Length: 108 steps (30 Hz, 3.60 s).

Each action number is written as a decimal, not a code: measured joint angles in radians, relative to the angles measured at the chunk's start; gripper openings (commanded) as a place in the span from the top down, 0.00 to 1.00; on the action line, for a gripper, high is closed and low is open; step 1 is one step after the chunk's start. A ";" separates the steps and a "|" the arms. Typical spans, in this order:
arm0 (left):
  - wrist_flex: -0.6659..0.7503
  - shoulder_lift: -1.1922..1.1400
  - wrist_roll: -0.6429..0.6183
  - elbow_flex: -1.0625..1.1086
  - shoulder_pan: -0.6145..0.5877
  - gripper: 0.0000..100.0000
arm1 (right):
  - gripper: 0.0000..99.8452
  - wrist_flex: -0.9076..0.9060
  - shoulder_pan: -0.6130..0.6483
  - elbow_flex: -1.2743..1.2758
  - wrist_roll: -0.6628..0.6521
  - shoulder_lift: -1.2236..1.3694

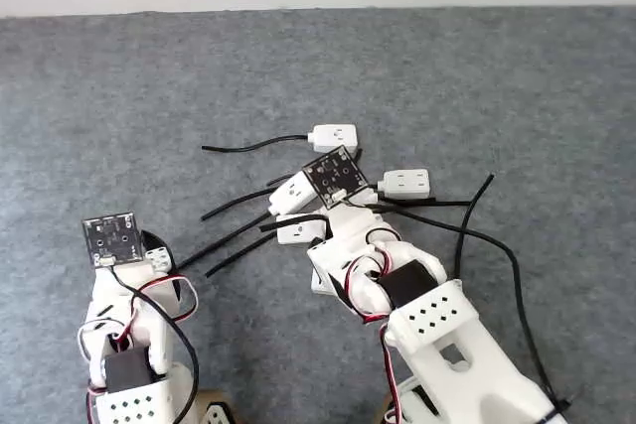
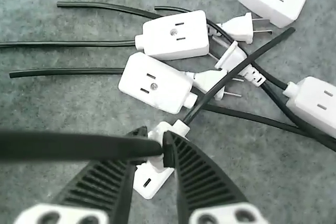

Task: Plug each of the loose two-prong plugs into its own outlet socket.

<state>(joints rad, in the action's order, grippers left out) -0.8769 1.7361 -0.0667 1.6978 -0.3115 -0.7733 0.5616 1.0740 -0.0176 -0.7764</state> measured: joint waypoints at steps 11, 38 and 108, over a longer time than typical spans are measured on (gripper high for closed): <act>0.000 0.000 0.000 0.000 0.000 0.99 | 0.99 0.000 -0.015 0.011 -0.049 -0.002; 0.000 0.000 0.000 0.000 0.000 0.99 | 0.99 0.006 -0.017 0.006 -0.129 0.064; -0.023 0.000 0.052 0.000 0.000 0.86 | 0.76 -0.253 -0.018 -0.379 -0.265 0.434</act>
<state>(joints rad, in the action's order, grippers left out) -0.8999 1.7361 -0.0146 1.6978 -0.3115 -1.0265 0.5432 0.6951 -0.2831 -0.3422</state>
